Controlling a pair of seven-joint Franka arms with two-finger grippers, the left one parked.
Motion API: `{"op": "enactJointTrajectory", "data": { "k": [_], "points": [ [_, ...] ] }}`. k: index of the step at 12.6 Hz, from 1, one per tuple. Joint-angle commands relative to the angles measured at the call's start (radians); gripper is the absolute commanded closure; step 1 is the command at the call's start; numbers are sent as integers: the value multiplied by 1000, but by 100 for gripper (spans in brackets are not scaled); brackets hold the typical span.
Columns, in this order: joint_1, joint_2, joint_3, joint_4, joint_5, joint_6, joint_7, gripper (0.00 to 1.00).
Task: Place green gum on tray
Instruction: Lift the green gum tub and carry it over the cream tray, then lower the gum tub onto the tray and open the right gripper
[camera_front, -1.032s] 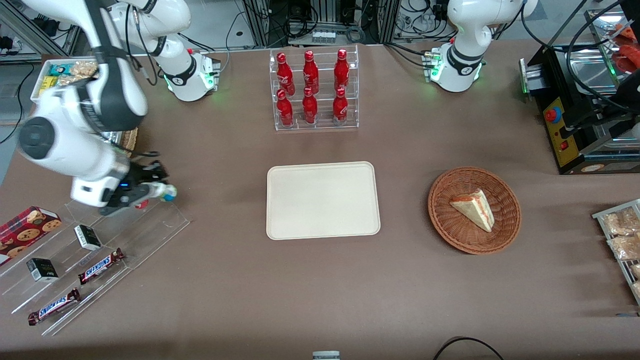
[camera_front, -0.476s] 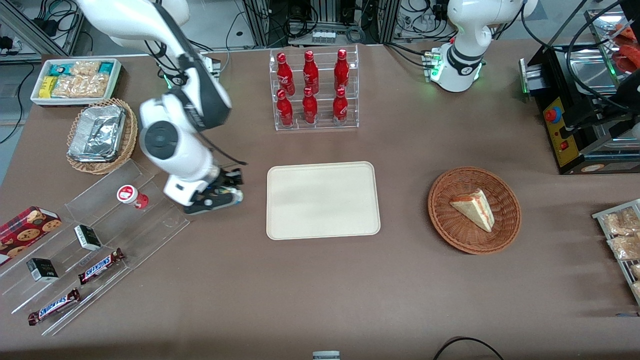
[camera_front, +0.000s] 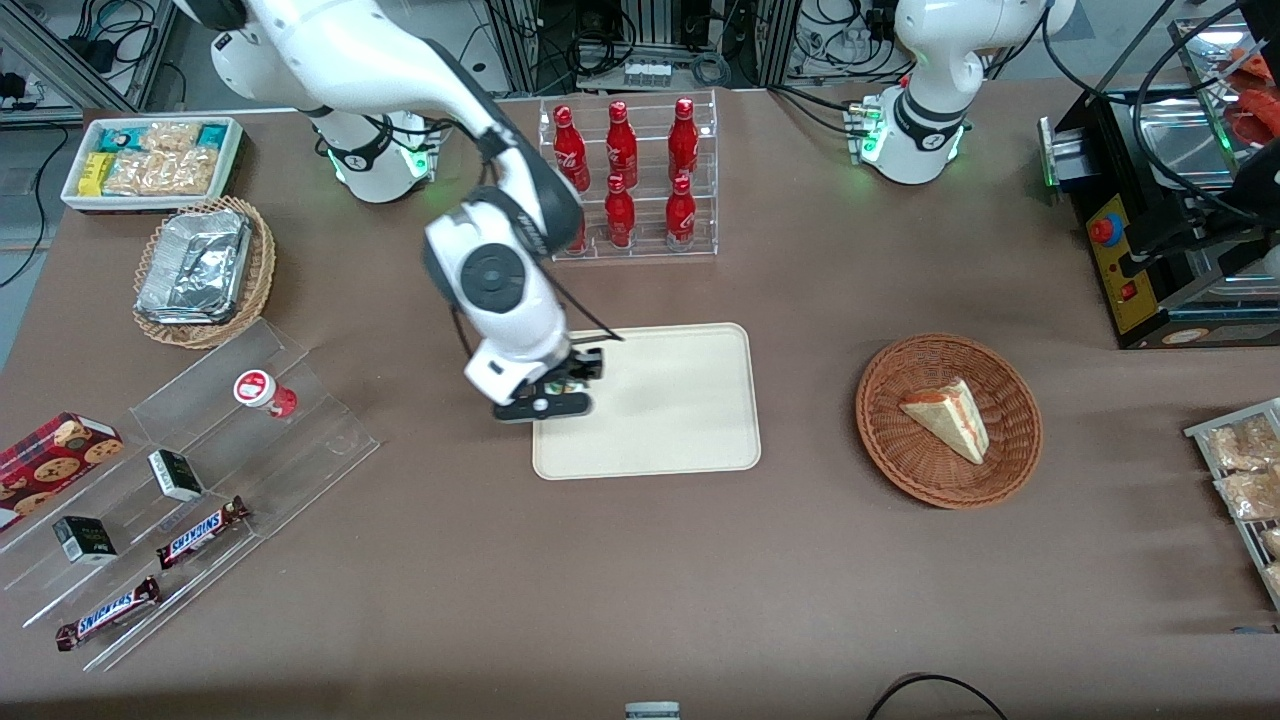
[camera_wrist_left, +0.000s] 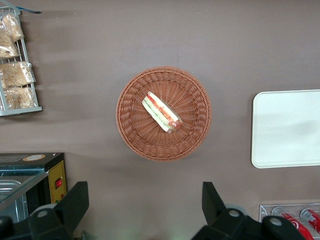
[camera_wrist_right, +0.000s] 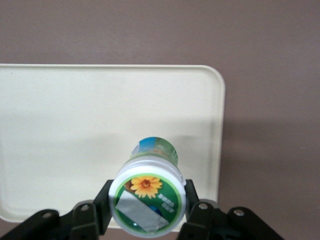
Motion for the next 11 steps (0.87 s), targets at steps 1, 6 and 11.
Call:
{"op": "enactJointTrajectory", "data": {
  "k": [1,6,11],
  "points": [
    [51,88,-13,88,17,14,80,100],
    [136,180,-14,119,10,95,197,100],
    [147,212,-14,117,7,127,215,100]
  ]
}}
